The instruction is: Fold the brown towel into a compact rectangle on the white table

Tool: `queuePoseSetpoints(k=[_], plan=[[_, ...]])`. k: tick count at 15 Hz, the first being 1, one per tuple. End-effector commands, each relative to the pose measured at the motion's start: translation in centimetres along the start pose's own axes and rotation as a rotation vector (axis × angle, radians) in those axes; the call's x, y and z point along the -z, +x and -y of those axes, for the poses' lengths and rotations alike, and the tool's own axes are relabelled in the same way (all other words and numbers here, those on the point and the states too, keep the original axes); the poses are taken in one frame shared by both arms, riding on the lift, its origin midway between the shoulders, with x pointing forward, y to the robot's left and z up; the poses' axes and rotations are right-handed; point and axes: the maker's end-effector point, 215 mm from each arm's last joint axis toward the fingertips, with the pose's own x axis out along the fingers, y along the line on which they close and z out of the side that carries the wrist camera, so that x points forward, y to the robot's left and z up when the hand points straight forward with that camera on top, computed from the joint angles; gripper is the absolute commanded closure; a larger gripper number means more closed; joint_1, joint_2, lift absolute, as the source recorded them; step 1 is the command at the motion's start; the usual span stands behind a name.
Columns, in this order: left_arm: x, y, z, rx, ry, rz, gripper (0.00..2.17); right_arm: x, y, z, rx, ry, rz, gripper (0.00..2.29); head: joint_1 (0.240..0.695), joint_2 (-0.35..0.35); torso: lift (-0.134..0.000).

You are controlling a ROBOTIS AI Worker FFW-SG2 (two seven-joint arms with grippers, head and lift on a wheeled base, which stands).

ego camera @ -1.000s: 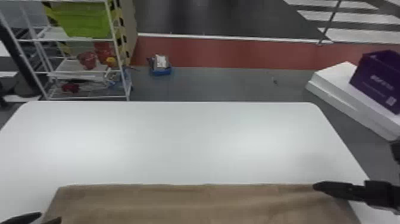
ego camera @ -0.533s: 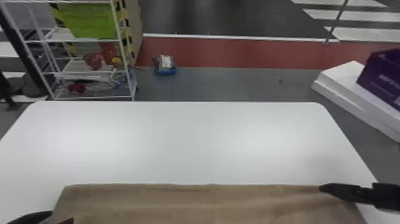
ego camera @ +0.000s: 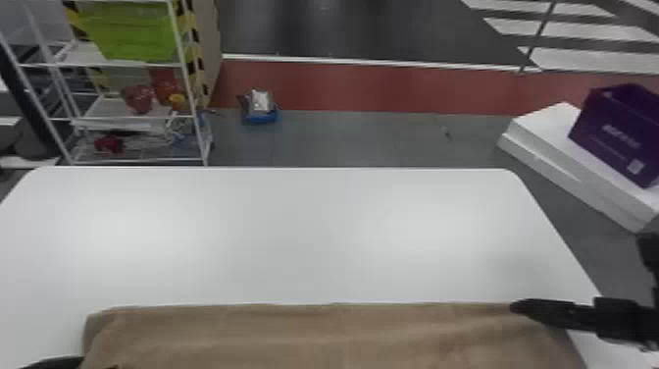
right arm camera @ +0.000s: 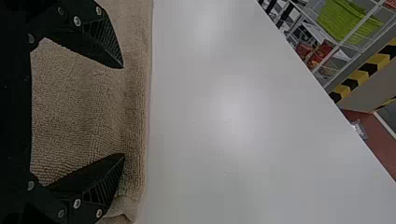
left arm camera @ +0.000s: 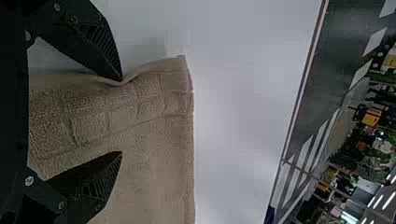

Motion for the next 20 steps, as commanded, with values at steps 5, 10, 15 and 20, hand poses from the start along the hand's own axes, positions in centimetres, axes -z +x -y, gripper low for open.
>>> queuePoseSetpoints(k=[5, 10, 15, 20], plan=[[-0.6, -0.5, -0.1, 0.005, 0.034, -0.012, 1.88, 0.1, 0.2, -0.1, -0.011, -0.001, 0.001, 0.22, 0.695, -0.099, -0.124], [-4.0, -4.3, -4.4, -0.075, 0.04, 0.058, 1.89, -0.1, -0.5, -1.5, -0.074, 0.031, 0.048, 0.16, 0.695, -0.053, -0.124], [-6.7, -5.6, -3.0, -0.063, 0.017, 0.083, 1.89, -2.4, -4.1, -1.3, -0.091, 0.059, 0.164, 0.14, 0.695, 0.021, -0.124], [-7.0, -1.7, 12.1, 0.185, -0.067, 0.051, 1.88, -2.1, -5.4, -0.2, -0.065, 0.053, 0.184, 0.14, 0.695, -0.122, -0.124]])
